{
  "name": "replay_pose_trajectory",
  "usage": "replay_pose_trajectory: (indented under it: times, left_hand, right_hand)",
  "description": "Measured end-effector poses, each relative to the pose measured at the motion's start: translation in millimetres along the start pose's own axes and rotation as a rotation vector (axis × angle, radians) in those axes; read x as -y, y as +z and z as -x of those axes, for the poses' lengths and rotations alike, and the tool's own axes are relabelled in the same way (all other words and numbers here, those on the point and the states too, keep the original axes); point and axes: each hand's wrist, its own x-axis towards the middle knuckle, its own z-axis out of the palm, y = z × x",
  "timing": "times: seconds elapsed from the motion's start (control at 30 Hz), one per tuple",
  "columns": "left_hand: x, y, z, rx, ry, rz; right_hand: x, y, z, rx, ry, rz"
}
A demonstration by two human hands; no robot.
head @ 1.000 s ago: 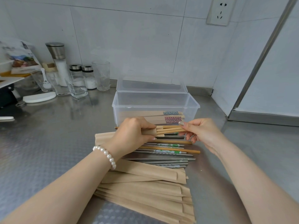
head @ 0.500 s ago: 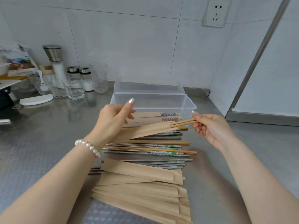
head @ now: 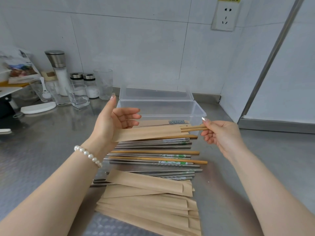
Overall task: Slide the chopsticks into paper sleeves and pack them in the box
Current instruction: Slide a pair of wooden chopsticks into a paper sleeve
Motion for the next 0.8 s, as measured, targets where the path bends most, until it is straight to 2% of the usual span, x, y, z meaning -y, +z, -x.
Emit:
replay_pose_trajectory:
  times: [0.13,0.3,0.47,0.53,0.63,0.8]
  left_hand:
    - [-1.7,-5.5,-1.9,-0.044,0.041,0.061]
    - [-4.9,-8.0,-3.7,-0.103,0.050,0.144]
    - [-4.8,-4.0,-3.8,-0.112,0.047,0.189]
    - [-6.1,-3.3,-4.0,-0.107,0.036,0.177]
    - [-6.3,-0.2,-3.2,-0.113,0.026,0.164]
    - [-6.9,0.5,-1.6,-0.102,0.019,0.154]
  right_hand:
    - [-1.5,7.9,3.3,-0.034,-0.070,0.138]
    - [14.2,2.7,8.3,0.011,-0.065,-0.105]
    - [41.2,-10.0,-12.1,-0.127,-0.090,-0.211]
    - [54.3,-8.5,-27.1,-0.170,-0.104,-0.157]
    - [60.5,7.9,-52.2,-0.205,-0.104,0.074]
    - [47.7,44.9,-83.2,-0.195,-0.062,0.341]
